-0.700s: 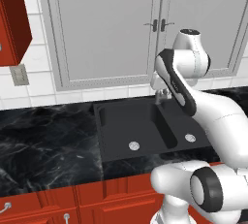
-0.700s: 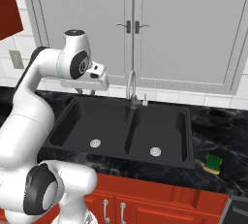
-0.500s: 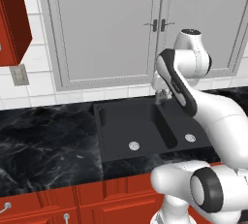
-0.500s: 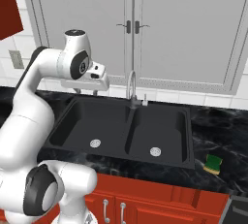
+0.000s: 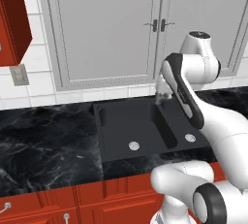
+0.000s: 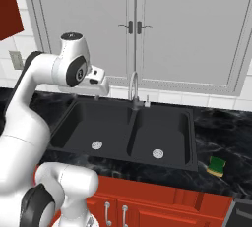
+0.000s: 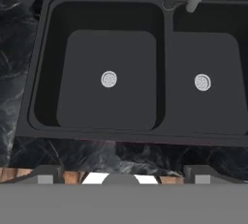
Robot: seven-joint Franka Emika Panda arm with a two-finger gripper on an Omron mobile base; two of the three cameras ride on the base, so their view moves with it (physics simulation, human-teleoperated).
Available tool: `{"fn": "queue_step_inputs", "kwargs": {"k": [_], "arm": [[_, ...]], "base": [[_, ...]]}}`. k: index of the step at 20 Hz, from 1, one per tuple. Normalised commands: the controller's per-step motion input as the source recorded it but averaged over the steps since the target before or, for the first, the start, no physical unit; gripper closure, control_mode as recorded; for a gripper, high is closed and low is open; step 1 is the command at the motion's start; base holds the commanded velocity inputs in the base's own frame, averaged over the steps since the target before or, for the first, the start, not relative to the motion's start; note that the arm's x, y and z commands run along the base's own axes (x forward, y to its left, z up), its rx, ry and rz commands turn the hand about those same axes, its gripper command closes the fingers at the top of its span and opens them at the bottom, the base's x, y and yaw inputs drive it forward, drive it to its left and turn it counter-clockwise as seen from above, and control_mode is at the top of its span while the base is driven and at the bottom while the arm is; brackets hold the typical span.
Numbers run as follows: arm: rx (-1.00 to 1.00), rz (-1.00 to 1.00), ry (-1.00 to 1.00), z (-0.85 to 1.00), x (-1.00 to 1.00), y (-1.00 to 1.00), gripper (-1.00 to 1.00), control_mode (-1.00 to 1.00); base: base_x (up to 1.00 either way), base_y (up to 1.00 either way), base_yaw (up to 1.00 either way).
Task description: Soak the sponge with water for a few seconds and then drop it inside the sink.
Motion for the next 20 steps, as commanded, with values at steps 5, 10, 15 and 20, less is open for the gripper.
{"fn": "queue_step_inputs", "kwargs": {"k": [5,10,15,20], "arm": [[0.00,0.00,-0.04,0.00,-0.07,-0.02,-1.00,-1.00],[0.00,0.00,-0.03,0.00,-0.02,-0.24,-1.00,-1.00],[0.00,0.00,-0.03,0.00,-0.01,-0.42,-1.00,-1.00],[0.00,0.00,-0.03,0.00,0.00,-0.46,-1.00,-1.00]], "base": [[0.00,0.00,0.00],[0.00,0.00,0.00],[0.00,0.00,0.00],[0.00,0.00,0.00]]}}
